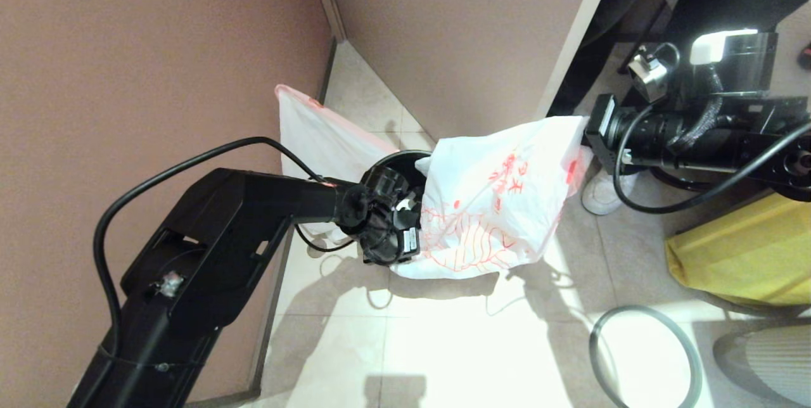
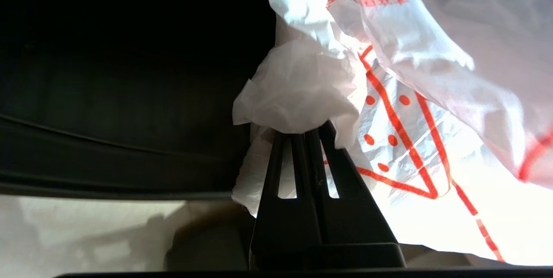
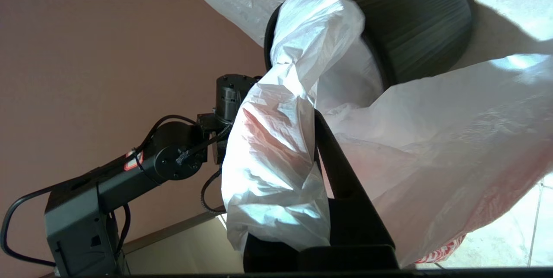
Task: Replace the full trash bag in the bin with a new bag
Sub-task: Put the new garbage bag on the trash can
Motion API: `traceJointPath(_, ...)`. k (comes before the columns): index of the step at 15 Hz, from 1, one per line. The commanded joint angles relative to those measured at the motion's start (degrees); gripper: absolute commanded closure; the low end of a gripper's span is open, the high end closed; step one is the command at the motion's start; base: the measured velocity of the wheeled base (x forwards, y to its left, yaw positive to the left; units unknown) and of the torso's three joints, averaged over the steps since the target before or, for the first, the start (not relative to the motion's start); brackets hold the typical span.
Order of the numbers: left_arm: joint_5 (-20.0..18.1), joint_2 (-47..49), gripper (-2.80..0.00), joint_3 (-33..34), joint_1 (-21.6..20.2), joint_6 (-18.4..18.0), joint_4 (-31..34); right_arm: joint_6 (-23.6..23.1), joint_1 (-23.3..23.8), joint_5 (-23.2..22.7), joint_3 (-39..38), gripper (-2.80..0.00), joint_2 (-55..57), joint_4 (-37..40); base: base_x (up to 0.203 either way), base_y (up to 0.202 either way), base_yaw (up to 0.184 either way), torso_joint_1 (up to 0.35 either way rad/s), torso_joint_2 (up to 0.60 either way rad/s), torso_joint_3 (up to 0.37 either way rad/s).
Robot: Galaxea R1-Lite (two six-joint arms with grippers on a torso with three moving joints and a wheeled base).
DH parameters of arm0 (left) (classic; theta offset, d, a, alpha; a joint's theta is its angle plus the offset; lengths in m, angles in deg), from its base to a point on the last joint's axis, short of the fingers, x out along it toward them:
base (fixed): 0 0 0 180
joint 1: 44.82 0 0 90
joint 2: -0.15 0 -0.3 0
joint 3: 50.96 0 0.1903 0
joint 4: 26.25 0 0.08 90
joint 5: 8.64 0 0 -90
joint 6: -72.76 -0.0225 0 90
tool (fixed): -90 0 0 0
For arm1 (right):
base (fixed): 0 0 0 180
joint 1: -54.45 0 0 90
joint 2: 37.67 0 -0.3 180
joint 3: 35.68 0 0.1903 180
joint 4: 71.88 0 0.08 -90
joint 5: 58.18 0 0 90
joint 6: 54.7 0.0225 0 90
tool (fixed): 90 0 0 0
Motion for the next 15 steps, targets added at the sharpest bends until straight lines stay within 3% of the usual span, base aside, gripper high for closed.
traceJointPath(1, 0.4, -0.1, 0.0, 0.0, -0.5, 0.4, -1.8, 0.2, -0.2, -0.2, 0.0, 0.0, -0.1, -0.1, 0.0, 0.0, 0.0, 0.0, 0.0, 0.0)
traceJointPath(5, 6.9, 0.2, 0.0, 0.0, -1.1, 2.9, -7.2, 0.2, -2.7, -0.1, -0.1, 0.0, 0.8, -0.2, 0.0, 0.0, 0.0, 0.0, 0.0, 0.0)
traceJointPath(10, 9.2, -6.4, 0.0, 0.5, -4.2, 12.4, -9.1, 0.0, -4.0, 0.6, 1.5, 0.0, 4.0, -0.4, 0.0, 0.0, 0.0, 0.0, 0.0, 0.0)
traceJointPath(15, 11.2, -15.9, 0.0, 1.8, -3.1, 19.5, -8.0, -0.3, -4.2, 1.3, 4.1, 0.0, 4.9, -0.7, 0.0, 0.0, 0.0, 0.0, 0.0, 0.0)
